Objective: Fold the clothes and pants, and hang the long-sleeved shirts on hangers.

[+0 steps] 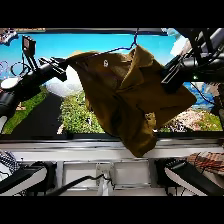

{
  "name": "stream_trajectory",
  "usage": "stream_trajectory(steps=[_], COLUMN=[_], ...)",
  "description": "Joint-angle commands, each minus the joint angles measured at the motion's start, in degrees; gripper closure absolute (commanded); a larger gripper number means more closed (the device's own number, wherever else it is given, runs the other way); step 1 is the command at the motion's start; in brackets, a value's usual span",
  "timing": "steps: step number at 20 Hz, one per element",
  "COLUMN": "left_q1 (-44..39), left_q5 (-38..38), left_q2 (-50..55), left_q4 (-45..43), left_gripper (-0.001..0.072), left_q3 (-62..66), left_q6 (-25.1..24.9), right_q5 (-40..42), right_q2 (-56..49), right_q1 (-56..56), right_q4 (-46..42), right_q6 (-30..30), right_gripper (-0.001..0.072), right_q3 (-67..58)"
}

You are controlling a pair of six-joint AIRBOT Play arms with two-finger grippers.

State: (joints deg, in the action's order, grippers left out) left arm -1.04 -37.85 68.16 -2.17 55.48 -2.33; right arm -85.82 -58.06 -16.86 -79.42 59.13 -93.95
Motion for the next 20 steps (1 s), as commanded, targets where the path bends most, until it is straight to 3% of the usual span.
stream_trajectory(steps=[1, 4, 7, 12, 18, 20], left_q1=[0.0, -0.7, -0.7, -2.0, -9.7, -13.9], left_q5=[-3.5, -4.8, -0.9, -1.2, -2.8, -3.8], left_q2=[-2.3, -9.9, -16.9, -24.1, -30.6, -28.8], left_q4=[-1.7, -2.2, -2.1, -2.1, -3.0, -4.5], left_gripper=[0.0687, 0.0687, 0.0687, 0.0687, 0.0688, 0.0687], left_q3=[0.1, 0.1, 0.1, 0.2, 0.2, 0.2], left_q6=[2.4, 1.3, -1.5, -1.5, -1.4, 2.3], right_q5=[-0.2, -0.6, -0.6, -0.8, -0.1, -0.1], right_q2=[0.9, 0.8, 0.4, -1.0, -1.3, -0.6], right_q1=[0.0, 0.0, 0.0, 0.0, 0.0, 0.0], right_q4=[-1.2, -2.5, -4.3, -4.9, -5.5, -5.5], right_q6=[-0.3, -2.2, -2.4, -2.4, -2.2, -2.2], right_gripper=[0.0686, 0.0686, 0.0686, 0.0686, 0.0687, 0.0687], right_q3=[-0.5, -0.5, -0.5, -0.5, -0.5, -0.5])
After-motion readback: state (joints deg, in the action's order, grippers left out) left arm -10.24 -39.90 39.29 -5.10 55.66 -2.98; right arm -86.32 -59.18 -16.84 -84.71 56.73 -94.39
